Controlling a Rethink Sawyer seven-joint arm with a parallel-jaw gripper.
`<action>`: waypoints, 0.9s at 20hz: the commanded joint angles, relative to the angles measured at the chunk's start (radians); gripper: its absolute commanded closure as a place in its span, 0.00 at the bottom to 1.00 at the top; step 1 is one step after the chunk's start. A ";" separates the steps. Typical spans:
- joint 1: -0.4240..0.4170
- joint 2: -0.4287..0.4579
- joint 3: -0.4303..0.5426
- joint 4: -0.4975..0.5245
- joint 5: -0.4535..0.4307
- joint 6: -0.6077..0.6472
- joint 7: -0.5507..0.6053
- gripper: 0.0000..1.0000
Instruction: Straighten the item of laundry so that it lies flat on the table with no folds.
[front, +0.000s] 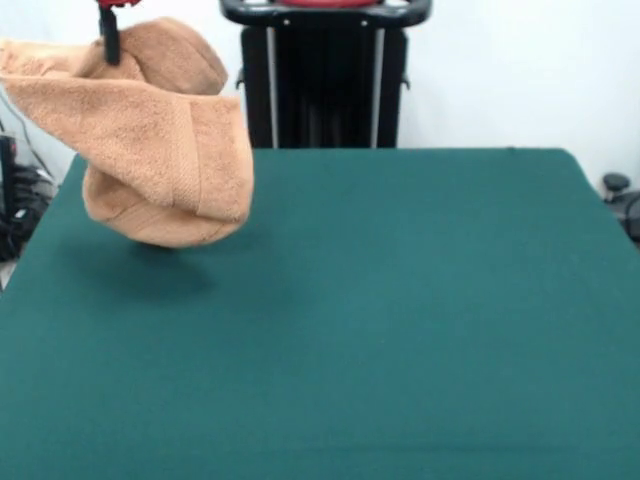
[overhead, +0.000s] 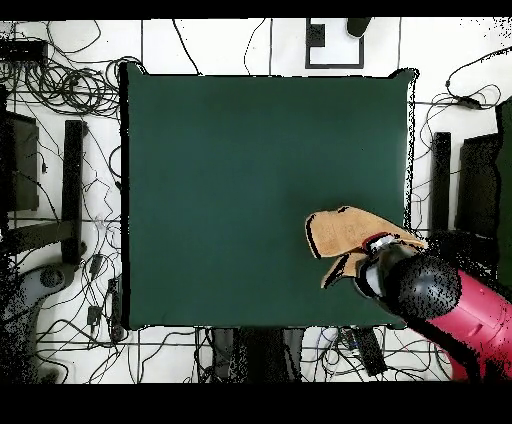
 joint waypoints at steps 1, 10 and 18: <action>0.139 -0.004 0.116 0.036 -0.027 0.094 -0.020 1.00; 0.284 0.023 0.027 0.023 0.033 0.103 0.185 1.00; 0.378 0.004 -0.028 0.040 0.090 0.135 0.244 1.00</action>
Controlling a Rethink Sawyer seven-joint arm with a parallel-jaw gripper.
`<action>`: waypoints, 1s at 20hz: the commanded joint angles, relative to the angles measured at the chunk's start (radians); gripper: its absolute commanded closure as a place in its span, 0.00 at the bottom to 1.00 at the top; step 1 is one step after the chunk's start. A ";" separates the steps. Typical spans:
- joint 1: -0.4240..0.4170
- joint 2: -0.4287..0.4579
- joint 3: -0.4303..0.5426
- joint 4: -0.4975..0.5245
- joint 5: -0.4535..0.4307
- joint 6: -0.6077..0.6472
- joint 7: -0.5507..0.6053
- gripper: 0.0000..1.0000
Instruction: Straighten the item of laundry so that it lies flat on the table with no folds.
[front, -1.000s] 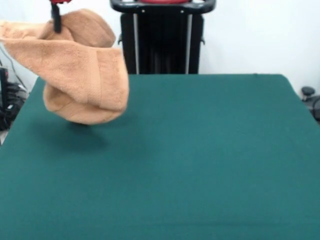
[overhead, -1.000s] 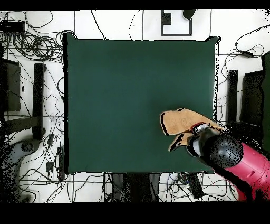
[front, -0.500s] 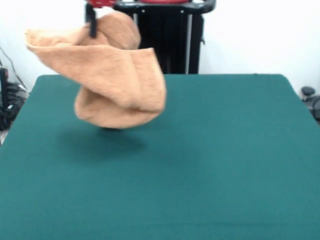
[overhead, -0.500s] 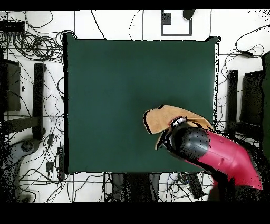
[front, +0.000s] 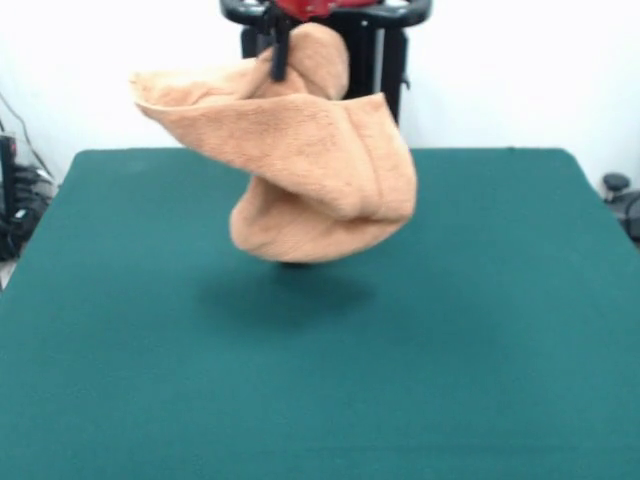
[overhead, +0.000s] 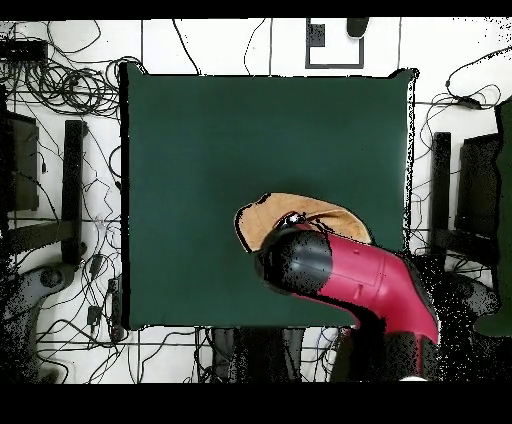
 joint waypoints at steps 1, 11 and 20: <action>0.081 0.000 -0.021 0.043 0.075 0.132 0.248 1.00; 0.262 0.036 -0.074 0.062 0.211 0.122 0.433 1.00; 0.316 0.049 -0.131 0.053 0.250 0.161 0.413 1.00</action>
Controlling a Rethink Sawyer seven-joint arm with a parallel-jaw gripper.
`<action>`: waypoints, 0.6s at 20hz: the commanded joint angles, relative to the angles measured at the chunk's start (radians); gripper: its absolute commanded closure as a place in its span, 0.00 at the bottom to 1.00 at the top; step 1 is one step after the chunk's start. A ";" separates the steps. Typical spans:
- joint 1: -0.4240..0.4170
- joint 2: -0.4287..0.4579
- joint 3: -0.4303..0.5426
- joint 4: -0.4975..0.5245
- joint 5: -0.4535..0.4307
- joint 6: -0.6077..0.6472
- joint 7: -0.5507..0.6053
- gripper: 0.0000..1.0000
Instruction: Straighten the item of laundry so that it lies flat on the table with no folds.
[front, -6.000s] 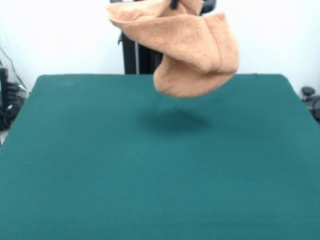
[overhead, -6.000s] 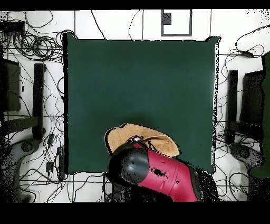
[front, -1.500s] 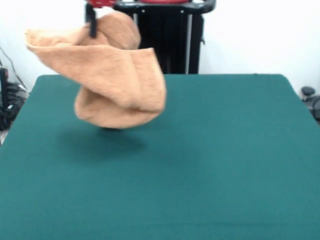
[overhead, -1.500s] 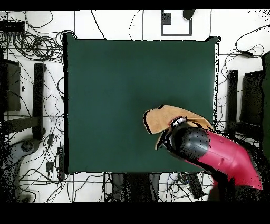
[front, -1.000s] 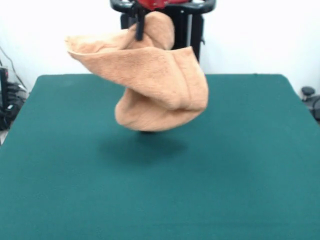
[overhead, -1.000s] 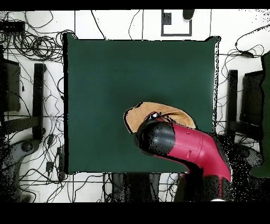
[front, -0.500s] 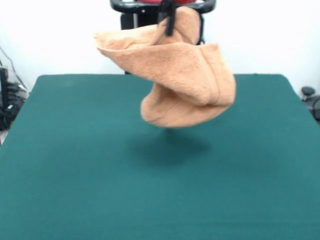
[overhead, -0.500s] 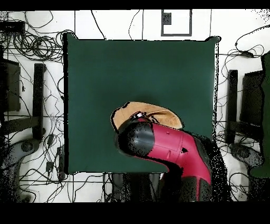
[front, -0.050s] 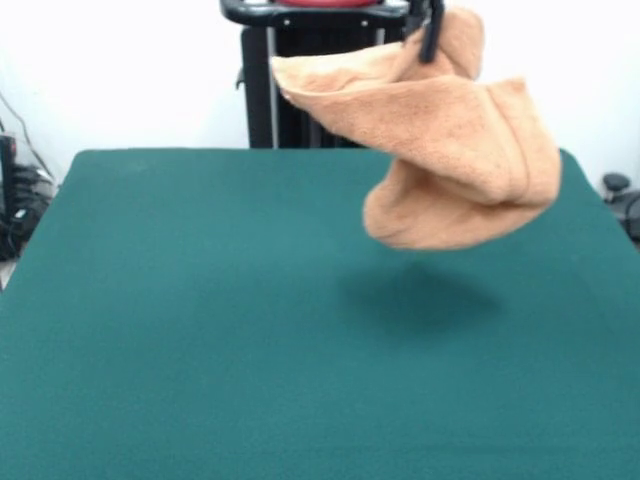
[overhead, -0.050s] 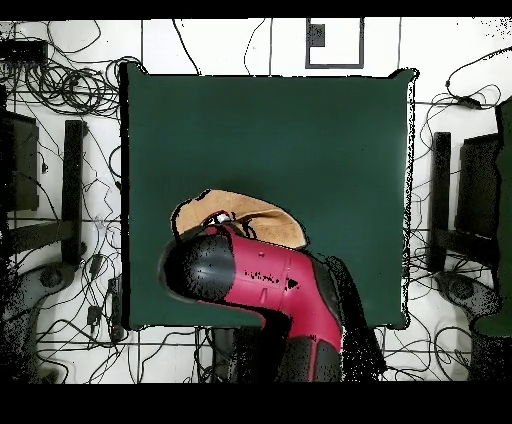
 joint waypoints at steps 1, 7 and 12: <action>0.017 0.034 -0.024 0.052 0.050 0.147 0.252 1.00; -0.141 0.088 0.052 0.166 0.013 -0.135 0.057 1.00; -0.294 0.164 0.159 0.228 -0.048 -0.368 -0.034 1.00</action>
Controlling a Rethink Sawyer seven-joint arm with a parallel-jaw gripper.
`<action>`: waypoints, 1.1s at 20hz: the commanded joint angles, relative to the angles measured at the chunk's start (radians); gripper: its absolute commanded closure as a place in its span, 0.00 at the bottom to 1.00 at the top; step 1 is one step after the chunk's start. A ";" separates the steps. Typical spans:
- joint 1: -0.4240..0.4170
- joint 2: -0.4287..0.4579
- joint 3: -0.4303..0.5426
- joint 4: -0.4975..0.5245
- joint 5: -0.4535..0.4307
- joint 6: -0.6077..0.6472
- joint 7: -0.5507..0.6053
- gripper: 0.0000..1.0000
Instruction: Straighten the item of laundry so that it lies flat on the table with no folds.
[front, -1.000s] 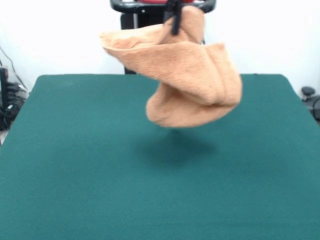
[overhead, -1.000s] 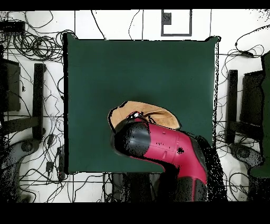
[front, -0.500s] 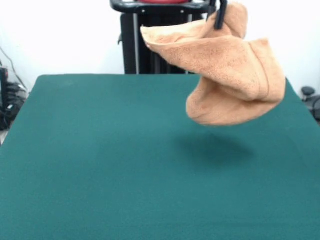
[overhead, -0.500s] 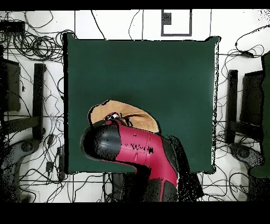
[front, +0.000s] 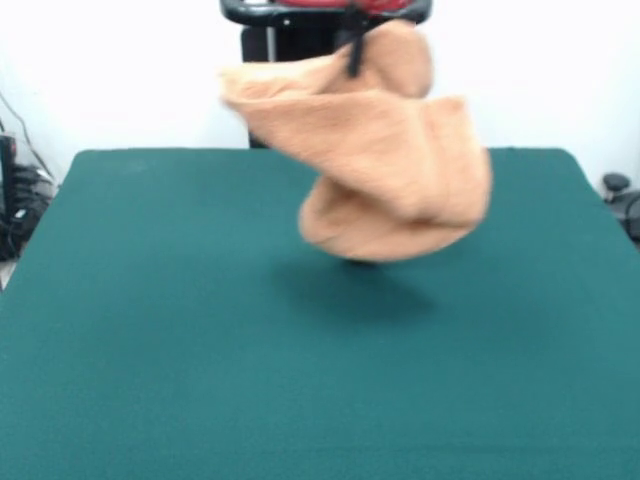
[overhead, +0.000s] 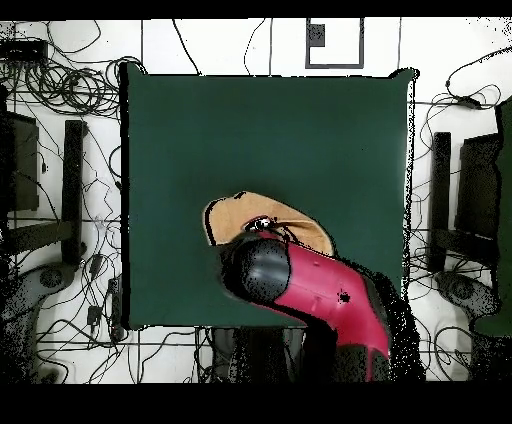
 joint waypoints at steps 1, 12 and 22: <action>-0.149 0.156 0.165 0.171 -0.064 -0.303 -0.047 1.00; -0.085 -0.013 0.099 0.103 -0.086 0.068 -0.019 1.00; -0.015 -0.136 0.057 -0.094 -0.105 0.552 0.031 1.00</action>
